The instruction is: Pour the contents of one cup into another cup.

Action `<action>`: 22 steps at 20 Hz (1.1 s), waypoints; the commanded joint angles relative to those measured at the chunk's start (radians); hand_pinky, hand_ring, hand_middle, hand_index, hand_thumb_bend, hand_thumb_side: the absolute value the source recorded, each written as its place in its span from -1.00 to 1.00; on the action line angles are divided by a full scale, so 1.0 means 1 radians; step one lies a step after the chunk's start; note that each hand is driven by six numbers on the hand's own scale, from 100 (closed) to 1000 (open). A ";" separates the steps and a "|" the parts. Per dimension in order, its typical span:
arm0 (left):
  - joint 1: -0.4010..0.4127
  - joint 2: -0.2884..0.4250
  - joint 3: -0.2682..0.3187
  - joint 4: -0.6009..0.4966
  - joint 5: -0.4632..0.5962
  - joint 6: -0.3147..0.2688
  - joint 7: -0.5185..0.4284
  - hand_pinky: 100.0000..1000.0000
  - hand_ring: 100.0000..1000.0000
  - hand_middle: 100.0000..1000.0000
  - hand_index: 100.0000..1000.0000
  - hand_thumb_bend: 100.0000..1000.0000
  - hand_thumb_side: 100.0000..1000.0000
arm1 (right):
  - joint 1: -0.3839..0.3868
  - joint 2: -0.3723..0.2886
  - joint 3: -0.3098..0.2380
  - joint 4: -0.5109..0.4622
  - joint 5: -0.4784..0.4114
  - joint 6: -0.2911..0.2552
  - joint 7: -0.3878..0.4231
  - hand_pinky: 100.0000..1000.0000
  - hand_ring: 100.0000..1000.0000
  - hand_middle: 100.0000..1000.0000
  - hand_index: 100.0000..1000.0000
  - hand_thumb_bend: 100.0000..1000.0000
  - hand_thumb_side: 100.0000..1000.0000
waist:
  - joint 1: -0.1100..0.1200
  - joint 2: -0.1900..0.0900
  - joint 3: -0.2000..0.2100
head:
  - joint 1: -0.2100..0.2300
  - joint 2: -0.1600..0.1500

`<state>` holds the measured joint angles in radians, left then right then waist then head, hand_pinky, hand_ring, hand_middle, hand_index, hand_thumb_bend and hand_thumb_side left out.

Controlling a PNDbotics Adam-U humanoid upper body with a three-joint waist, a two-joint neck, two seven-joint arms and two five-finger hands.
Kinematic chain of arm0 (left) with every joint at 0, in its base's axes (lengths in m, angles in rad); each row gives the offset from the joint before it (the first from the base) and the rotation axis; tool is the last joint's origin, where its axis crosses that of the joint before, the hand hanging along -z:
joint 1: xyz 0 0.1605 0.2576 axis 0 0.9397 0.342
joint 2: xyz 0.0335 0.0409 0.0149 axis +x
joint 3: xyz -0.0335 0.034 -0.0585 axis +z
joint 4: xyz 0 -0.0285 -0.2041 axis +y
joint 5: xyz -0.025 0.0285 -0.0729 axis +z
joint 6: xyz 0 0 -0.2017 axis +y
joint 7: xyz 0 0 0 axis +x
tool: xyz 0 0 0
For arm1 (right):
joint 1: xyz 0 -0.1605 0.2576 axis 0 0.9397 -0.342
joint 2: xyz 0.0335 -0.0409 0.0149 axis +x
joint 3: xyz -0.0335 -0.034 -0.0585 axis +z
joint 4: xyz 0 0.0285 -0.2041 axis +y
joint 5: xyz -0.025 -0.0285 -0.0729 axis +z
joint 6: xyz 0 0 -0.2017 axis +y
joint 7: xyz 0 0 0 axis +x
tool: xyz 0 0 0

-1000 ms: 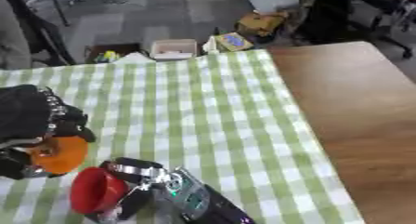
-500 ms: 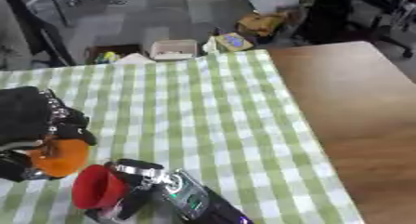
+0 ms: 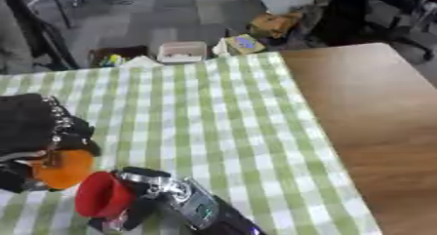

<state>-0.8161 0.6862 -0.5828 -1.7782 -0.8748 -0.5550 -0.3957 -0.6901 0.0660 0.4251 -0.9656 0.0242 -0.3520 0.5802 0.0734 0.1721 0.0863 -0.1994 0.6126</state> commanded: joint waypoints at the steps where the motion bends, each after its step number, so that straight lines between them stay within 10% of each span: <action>1: -0.011 0.038 0.008 -0.014 -0.024 -0.011 0.000 -1.00 -0.83 -0.50 0.34 -0.06 -0.90 | -0.007 -0.001 -0.001 0.003 0.001 0.001 0.002 -0.37 -0.66 -0.90 -0.19 -1.00 -1.00 | 0.003 -0.019 0.003 | -0.003 -0.008; 22: -0.018 0.024 -0.013 -0.007 -0.178 -0.054 -0.005 -1.00 -0.90 -0.55 0.32 0.15 -0.86 | 0.000 -0.005 -0.004 0.007 0.009 -0.004 0.003 -0.37 -0.66 -0.90 -0.20 -1.00 -1.00 | 0.011 -0.025 0.006 | -0.012 -0.011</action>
<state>-0.8121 0.6996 -0.6043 -1.7783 -1.0432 -0.6052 -0.4008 -0.6849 0.0659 0.4244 -0.9575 0.0255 -0.3540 0.5813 0.0837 0.1638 0.0903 -0.2081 0.6126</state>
